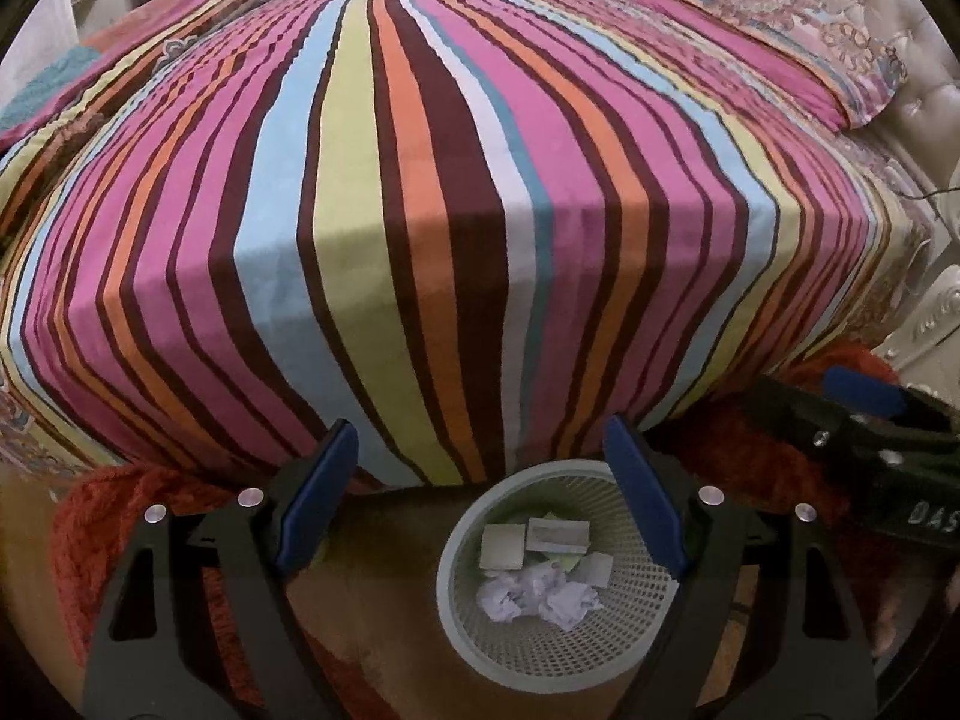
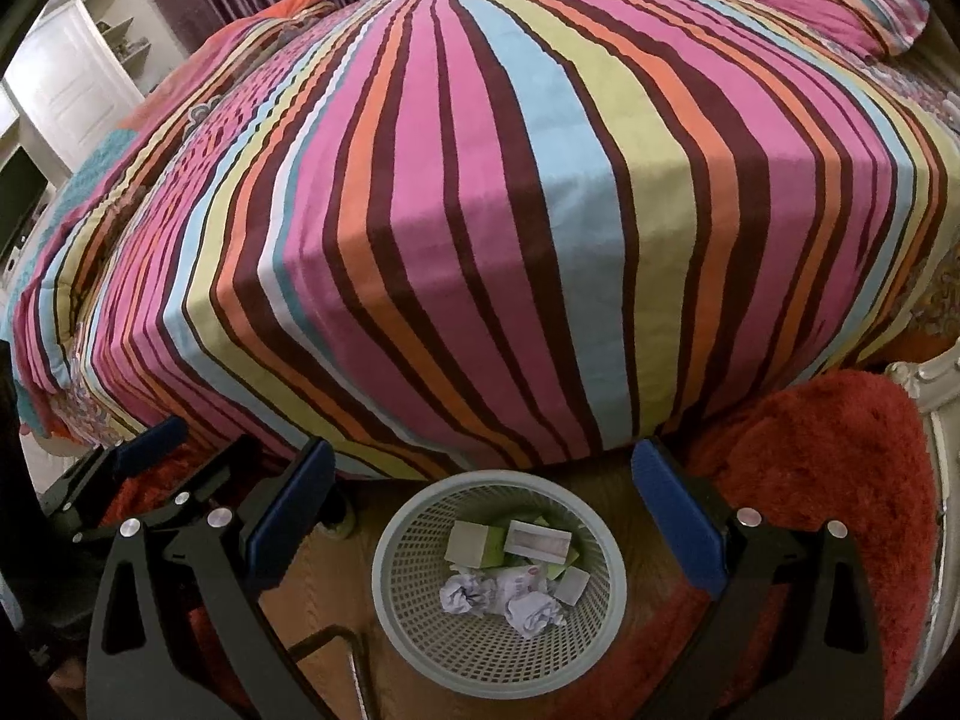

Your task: Collect trash

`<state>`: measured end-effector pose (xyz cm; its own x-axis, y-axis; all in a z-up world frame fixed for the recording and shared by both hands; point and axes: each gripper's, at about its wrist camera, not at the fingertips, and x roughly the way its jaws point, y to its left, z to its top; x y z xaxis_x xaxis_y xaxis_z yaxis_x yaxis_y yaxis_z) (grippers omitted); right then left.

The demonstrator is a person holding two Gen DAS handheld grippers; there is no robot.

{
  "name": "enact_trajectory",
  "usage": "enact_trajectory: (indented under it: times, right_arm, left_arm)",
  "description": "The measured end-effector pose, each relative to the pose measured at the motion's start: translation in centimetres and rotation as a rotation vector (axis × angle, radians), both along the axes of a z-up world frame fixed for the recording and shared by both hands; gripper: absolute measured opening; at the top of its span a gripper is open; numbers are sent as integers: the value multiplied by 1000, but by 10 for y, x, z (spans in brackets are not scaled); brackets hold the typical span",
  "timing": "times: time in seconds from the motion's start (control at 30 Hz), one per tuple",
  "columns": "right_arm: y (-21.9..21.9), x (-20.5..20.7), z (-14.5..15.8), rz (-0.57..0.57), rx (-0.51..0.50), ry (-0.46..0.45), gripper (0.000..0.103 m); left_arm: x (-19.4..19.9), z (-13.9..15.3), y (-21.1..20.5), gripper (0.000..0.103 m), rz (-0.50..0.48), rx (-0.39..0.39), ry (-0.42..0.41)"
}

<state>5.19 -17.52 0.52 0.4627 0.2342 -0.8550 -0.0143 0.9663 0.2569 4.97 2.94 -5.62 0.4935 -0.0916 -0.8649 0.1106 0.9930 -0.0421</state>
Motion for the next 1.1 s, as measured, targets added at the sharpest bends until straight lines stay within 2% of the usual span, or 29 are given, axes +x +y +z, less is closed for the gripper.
enact_trajectory:
  times: [0.07, 0.23, 0.43, 0.6, 0.7, 0.9, 1.0, 1.1]
  right_arm:
    - [0, -1, 1, 1, -2, -5, 95]
    - [1, -1, 0, -2, -1, -6, 95]
    - [1, -1, 2, -2, -5, -15, 95]
    - [4, 0, 6, 10, -19, -28, 95]
    - [4, 0, 7, 13, -25, -34, 95]
    - [3, -2, 10, -2, -25, -48, 95]
    - [3, -3, 10, -1, -27, -51, 95]
    - [3, -2, 12, 6, -31, -57, 95]
  left_arm:
    - [1, -2, -1, 82, -1, 9, 9]
    - [1, 2, 5, 82, -9, -66, 7]
    - [1, 8, 15, 82, 36, -102, -19]
    - [0, 14, 12, 82, 51, -19, -54]
    - [-5, 20, 8, 82, 17, -21, -85]
    - [-12, 35, 7, 82, 45, 9, -170]
    - [-14, 38, 7, 82, 64, 57, -190]
    - [-13, 37, 7, 82, 53, 32, -177]
